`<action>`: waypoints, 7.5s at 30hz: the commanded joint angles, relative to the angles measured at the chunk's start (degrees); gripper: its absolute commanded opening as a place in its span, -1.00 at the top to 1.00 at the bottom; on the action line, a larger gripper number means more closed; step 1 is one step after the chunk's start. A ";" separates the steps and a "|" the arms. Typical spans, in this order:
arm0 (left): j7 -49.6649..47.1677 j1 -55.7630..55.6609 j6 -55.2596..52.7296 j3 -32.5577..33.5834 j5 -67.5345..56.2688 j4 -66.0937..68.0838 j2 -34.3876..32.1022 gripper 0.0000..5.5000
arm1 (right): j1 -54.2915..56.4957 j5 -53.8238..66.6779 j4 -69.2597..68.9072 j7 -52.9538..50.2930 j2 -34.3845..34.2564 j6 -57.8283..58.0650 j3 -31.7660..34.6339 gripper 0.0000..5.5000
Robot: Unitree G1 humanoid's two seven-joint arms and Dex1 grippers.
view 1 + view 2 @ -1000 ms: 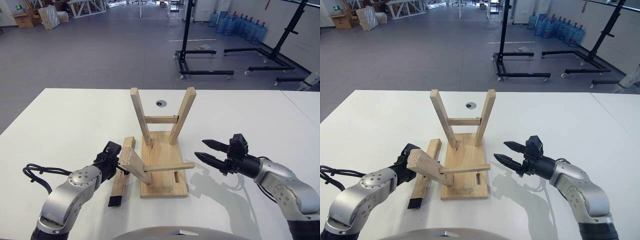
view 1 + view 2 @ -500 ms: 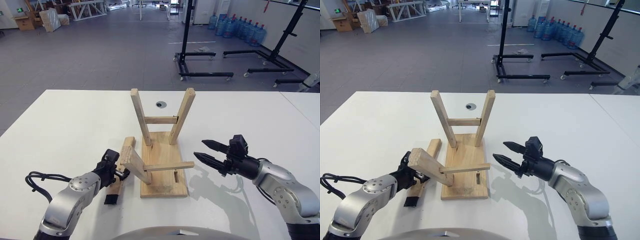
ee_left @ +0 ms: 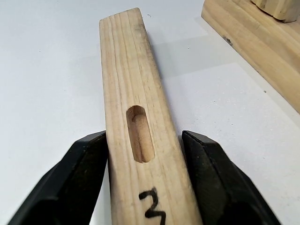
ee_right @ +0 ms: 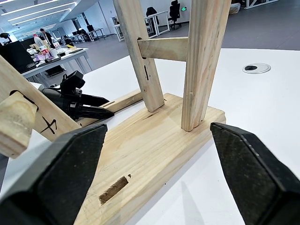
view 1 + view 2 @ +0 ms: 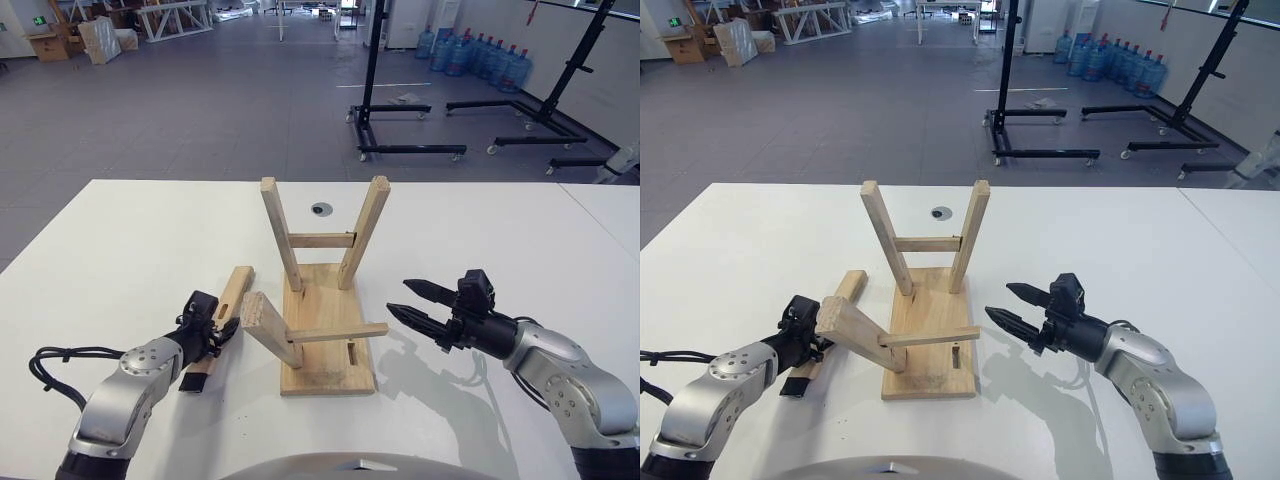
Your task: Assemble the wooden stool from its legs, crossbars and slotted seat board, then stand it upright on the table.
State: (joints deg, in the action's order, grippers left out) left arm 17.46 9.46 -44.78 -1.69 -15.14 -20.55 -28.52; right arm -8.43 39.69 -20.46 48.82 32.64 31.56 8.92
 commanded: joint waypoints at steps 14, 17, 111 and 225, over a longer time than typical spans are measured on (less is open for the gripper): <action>3.64 -5.08 0.17 6.82 -1.43 4.11 -0.34 0.25 | 2.26 -0.45 1.40 0.12 -0.66 -1.70 -0.25 -0.48; 3.69 -5.55 0.97 7.39 -1.51 3.81 -0.03 0.25 | 2.32 -0.47 1.45 0.26 -0.61 -1.83 -0.16 -0.48; 40.74 -24.46 5.38 19.29 -42.15 6.83 -7.42 -0.91 | 12.37 11.63 8.49 30.73 4.82 -0.83 -0.51 0.25; 46.35 -9.88 23.32 -15.05 -3.97 20.61 -5.46 -0.91 | 26.49 16.91 -11.67 -2.86 5.06 -8.52 9.72 -0.37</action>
State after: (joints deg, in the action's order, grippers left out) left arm 63.64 -0.05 -18.77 -14.02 -19.87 -1.27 -35.67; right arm 16.53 58.29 -31.08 46.66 36.11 23.42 18.24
